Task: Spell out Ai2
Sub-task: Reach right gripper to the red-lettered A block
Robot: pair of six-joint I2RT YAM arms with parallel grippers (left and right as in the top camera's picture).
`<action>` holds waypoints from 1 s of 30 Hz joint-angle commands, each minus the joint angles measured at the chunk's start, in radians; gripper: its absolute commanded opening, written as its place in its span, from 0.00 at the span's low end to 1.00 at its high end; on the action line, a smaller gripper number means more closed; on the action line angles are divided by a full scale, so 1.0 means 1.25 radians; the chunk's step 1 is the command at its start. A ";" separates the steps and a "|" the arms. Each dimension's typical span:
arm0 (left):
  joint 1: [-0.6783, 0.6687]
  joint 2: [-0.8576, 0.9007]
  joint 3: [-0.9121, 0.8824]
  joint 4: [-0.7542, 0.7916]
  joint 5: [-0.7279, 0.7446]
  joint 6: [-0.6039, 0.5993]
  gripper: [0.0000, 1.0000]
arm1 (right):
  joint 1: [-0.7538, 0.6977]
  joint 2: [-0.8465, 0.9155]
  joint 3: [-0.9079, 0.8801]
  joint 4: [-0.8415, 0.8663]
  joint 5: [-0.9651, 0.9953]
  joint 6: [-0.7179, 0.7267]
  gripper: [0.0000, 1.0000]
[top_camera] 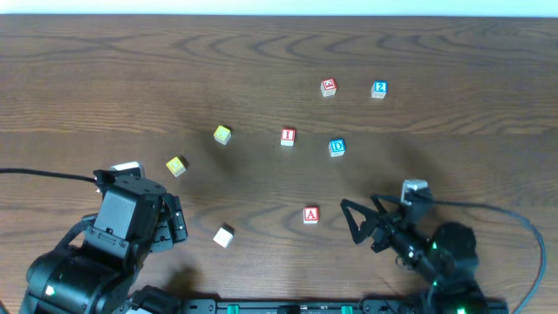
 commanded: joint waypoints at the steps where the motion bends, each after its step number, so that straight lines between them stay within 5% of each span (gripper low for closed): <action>1: 0.002 -0.001 -0.002 -0.001 -0.002 -0.004 0.95 | 0.027 0.127 0.078 0.005 -0.006 -0.063 0.99; 13: 0.002 -0.001 -0.001 -0.021 0.000 -0.004 0.95 | 0.251 0.606 0.328 -0.042 0.183 -0.112 0.99; 30: 0.002 -0.001 -0.002 -0.020 0.000 -0.004 0.95 | 0.401 0.950 0.510 -0.258 0.380 -0.027 0.99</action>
